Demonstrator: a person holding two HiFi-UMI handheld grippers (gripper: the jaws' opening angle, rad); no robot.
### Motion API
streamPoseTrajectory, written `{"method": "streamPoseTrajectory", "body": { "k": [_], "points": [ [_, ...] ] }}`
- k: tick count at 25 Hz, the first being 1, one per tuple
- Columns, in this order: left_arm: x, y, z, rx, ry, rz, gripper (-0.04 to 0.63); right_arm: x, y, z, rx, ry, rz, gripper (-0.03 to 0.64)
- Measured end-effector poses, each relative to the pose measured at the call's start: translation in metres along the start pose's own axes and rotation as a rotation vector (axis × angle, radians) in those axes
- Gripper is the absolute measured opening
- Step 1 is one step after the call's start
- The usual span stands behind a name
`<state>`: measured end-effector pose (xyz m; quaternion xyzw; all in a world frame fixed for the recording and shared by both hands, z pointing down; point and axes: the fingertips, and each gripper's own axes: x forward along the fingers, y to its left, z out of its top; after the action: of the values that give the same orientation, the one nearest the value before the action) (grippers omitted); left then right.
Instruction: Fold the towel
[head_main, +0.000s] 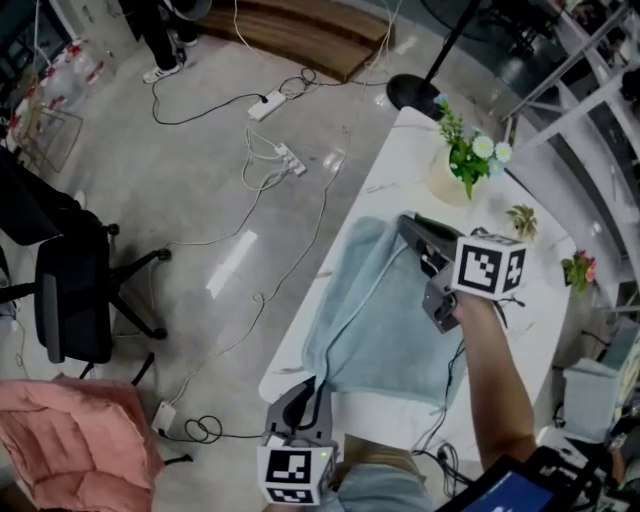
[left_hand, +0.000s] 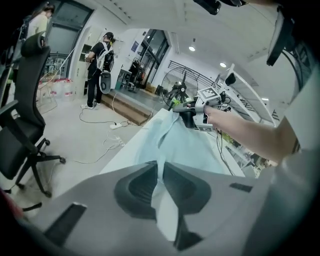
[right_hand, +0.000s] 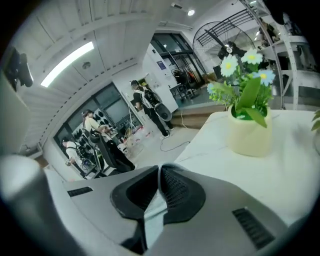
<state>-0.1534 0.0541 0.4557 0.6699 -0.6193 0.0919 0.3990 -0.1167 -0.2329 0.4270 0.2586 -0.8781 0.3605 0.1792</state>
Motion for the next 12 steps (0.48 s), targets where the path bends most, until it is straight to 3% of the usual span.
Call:
{"method": "streamPoseTrajectory", "body": {
  "k": [4,8,12],
  "points": [
    [0.009,0.014,-0.007,-0.044,0.015,0.004,0.044,0.030,-0.010,-0.010,-0.012,0.057,-0.019,0.057],
    [0.017,0.021,-0.014,-0.072,0.048,-0.007,0.051,0.054,0.000,-0.020,-0.021,0.121,0.058,0.264],
    [0.018,0.029,-0.015,-0.072,0.054,-0.016,0.061,0.049,0.007,-0.015,-0.090,0.110,0.040,0.288]
  ]
}}
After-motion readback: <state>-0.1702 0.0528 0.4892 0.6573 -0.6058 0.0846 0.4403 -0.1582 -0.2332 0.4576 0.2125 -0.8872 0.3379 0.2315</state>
